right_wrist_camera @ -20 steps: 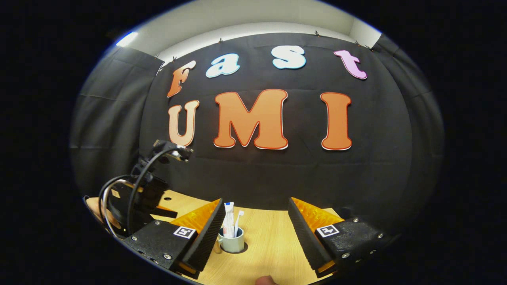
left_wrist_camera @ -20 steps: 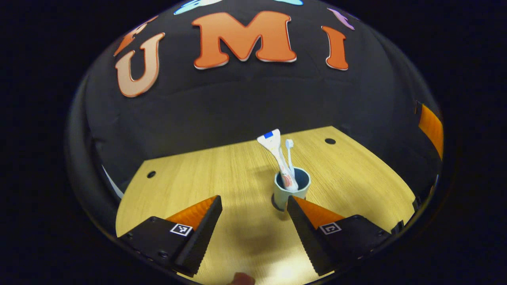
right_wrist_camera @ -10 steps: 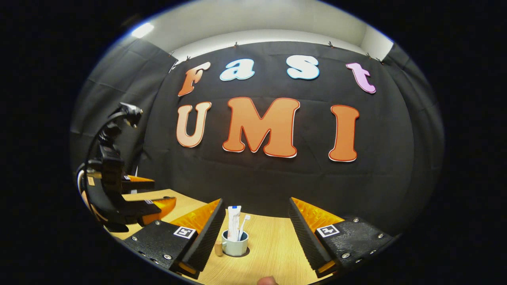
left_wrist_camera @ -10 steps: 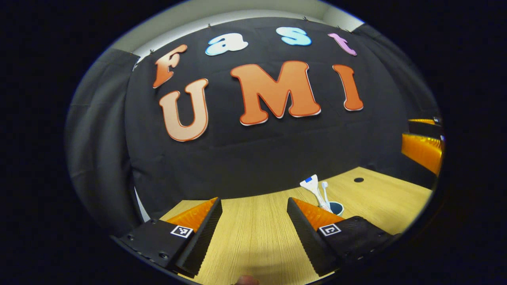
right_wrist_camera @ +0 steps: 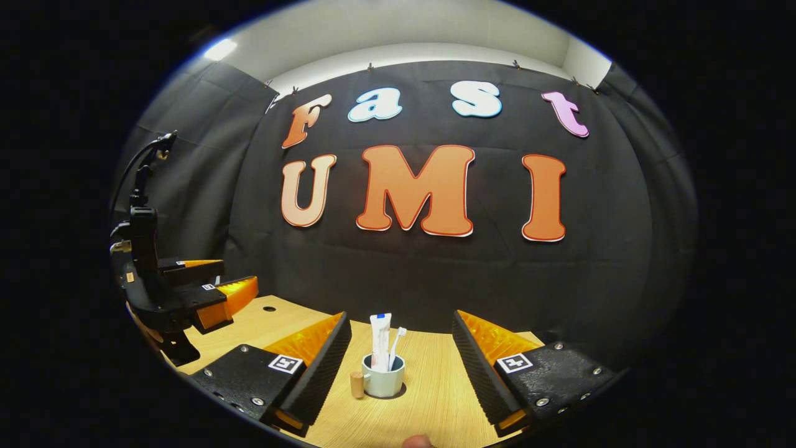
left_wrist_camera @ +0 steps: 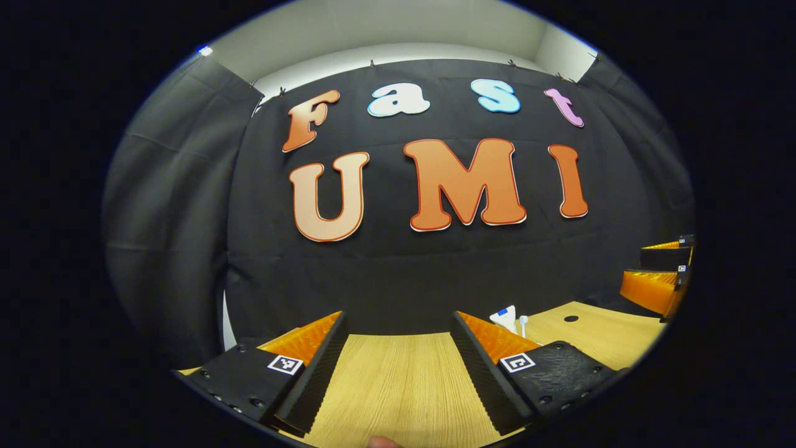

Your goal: Put the toothbrush and toothpaste on the desktop into the cup, then pick up the cup and place it on the coaster on the desktop.

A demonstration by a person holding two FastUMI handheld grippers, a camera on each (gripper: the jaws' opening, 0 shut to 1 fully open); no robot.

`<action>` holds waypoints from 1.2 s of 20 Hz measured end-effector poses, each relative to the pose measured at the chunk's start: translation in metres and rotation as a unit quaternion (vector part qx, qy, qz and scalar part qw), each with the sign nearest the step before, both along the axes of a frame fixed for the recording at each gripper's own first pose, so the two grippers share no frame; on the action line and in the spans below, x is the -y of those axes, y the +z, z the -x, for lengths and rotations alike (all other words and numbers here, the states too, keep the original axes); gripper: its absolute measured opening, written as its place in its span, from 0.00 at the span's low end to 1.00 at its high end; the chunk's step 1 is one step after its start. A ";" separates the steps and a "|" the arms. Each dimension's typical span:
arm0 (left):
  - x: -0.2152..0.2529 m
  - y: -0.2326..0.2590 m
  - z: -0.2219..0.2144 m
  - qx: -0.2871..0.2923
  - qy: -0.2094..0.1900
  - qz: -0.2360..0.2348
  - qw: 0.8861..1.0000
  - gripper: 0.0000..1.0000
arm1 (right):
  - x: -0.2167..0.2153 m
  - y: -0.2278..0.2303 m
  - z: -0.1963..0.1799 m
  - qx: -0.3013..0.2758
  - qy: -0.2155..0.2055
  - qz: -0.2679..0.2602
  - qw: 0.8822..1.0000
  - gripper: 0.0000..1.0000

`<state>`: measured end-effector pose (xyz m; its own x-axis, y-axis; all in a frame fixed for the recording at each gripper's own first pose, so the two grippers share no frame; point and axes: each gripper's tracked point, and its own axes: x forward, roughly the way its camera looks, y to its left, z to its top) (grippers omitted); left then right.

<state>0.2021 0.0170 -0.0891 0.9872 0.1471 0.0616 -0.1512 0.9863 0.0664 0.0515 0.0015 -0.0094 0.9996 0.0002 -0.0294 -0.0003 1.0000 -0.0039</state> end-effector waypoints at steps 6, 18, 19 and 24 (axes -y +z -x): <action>0.009 0.004 -0.001 0.009 -0.014 -0.002 1.000 0.99 | 0.002 -0.002 -0.002 0.000 -0.004 -0.013 1.000 0.98; 0.033 -0.002 0.001 0.022 -0.041 -0.009 0.999 0.99 | 0.007 -0.010 0.001 -0.004 -0.011 -0.018 1.000 0.98; 0.035 -0.002 0.002 0.024 -0.046 -0.007 0.999 0.99 | 0.007 -0.009 0.000 -0.001 -0.010 -0.017 1.000 0.98; 0.039 -0.001 -0.001 0.029 -0.046 -0.008 0.999 0.99 | 0.003 -0.009 -0.001 0.004 -0.004 -0.008 1.000 1.00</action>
<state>0.2032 -0.0216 -0.0898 0.9912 0.0555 0.1203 -0.0650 0.9950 0.0765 0.0525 -0.0016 -0.0183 0.9997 -0.0073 -0.0214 0.0075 0.9999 0.0118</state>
